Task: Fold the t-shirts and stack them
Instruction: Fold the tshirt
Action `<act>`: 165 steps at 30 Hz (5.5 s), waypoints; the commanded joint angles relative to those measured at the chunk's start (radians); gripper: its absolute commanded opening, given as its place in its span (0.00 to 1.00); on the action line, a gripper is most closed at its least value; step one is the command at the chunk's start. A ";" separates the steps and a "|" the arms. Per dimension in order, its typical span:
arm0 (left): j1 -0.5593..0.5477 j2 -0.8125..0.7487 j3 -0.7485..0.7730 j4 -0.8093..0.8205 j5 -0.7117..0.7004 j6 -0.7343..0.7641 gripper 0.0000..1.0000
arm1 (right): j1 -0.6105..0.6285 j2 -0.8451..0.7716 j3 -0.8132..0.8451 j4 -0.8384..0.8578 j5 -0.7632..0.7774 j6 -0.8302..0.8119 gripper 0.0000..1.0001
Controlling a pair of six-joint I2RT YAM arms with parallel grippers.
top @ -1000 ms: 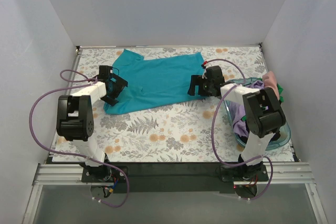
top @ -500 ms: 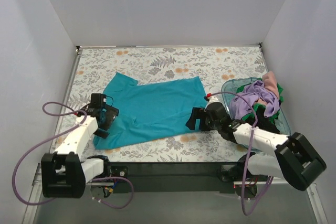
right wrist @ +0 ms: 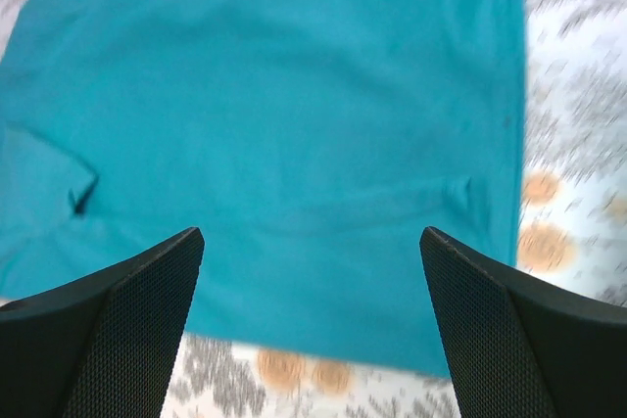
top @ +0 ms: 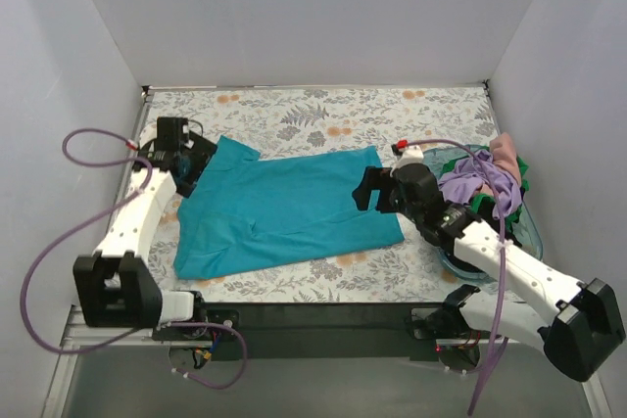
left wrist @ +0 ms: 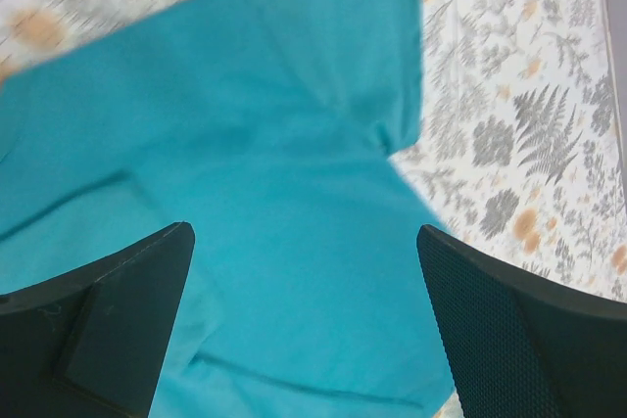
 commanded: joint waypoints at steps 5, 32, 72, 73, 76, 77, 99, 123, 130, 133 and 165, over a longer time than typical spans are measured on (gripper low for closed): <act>0.003 0.530 0.463 -0.078 -0.034 0.124 0.98 | -0.174 0.271 0.266 -0.025 -0.057 -0.132 0.98; -0.029 1.147 0.992 -0.187 -0.081 0.213 0.40 | -0.342 0.814 0.631 -0.053 -0.161 -0.145 0.98; -0.086 0.610 0.467 0.072 -0.101 0.195 0.00 | -0.299 1.051 0.931 -0.168 -0.026 -0.250 0.01; -0.087 0.586 0.428 0.081 -0.100 0.193 0.00 | -0.290 1.016 0.909 -0.160 -0.020 -0.250 0.01; -0.094 0.500 0.340 0.088 -0.100 0.177 0.00 | -0.273 0.934 0.810 -0.117 -0.001 -0.250 0.01; -0.094 0.450 0.309 0.091 -0.103 0.172 0.00 | -0.271 0.914 0.785 -0.105 -0.003 -0.250 0.01; -0.127 -0.273 -0.262 -0.013 -0.040 0.008 0.00 | -0.265 0.561 0.394 -0.039 -0.035 -0.240 0.01; -0.132 -0.537 -0.364 -0.245 0.020 -0.139 0.53 | -0.265 0.402 0.248 -0.040 -0.089 -0.261 0.32; -0.132 -0.665 -0.318 -0.250 0.009 -0.118 0.87 | -0.265 0.362 0.256 -0.042 -0.136 -0.246 0.75; -0.130 -0.640 -0.334 -0.179 0.062 -0.094 0.90 | -0.254 0.380 0.260 -0.040 -0.182 -0.249 0.98; -0.168 1.006 0.602 0.269 0.350 0.241 0.88 | 0.414 0.350 -0.195 0.153 -0.025 0.205 0.98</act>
